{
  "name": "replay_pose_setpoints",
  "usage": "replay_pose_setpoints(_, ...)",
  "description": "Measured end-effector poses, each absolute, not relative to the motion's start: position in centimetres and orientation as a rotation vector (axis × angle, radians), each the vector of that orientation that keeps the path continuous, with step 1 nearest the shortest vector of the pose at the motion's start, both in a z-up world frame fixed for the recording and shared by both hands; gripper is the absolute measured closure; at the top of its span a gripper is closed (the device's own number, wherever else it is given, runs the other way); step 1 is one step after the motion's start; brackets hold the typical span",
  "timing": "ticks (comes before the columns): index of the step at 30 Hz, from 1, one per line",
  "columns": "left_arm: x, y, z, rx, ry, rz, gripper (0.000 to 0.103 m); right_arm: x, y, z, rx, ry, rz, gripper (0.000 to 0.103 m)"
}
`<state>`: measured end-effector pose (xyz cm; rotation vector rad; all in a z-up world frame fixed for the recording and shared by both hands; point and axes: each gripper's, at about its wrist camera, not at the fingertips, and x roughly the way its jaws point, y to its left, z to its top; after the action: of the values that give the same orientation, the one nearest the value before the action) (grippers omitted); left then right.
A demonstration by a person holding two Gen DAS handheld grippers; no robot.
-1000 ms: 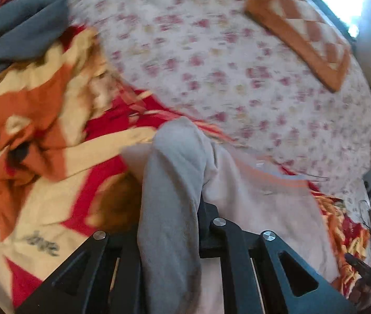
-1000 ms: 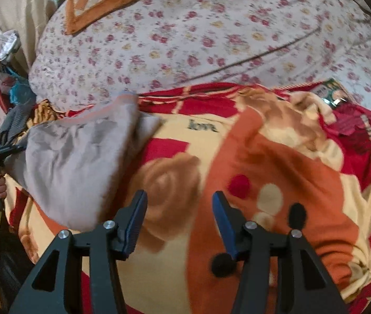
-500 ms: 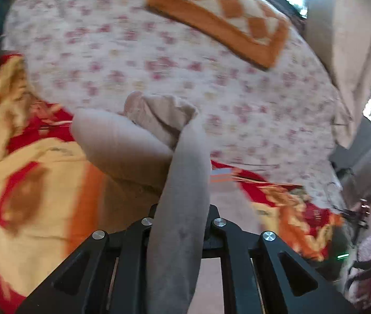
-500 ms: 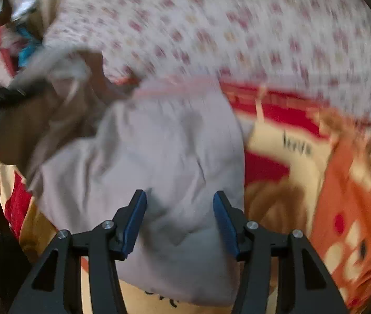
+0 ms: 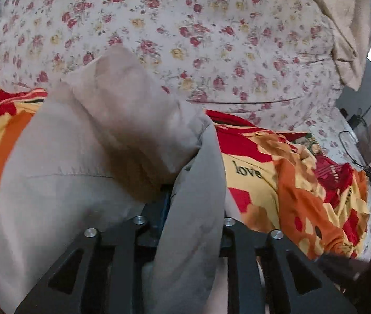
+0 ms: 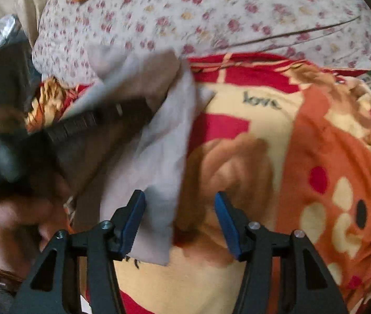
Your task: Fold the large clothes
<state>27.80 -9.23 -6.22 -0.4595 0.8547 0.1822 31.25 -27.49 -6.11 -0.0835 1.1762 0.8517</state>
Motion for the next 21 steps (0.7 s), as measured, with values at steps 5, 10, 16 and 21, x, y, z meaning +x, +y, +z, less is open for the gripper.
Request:
replay_pose_setpoints(5,25.2,-10.1,-4.1,-0.581,0.771,0.046,0.064,32.6,-30.2,-4.4,-0.032,1.103,0.793,0.045)
replay_pose_setpoints(10,19.1,-10.5,-0.3,-0.559,0.660,-0.074,0.064,33.5,-32.0,-3.5,0.016,1.063,0.735,0.045)
replay_pose_setpoints(16,13.7,-3.1,0.3,-0.442,0.599,0.283,0.065,32.1,-31.1,-1.3,0.023,0.934,0.800,0.045)
replay_pose_setpoints(21,14.0,-0.6,-3.9,-0.526,0.679,0.237,0.095,29.3,-28.5,1.4,0.020,0.774,0.951,0.045)
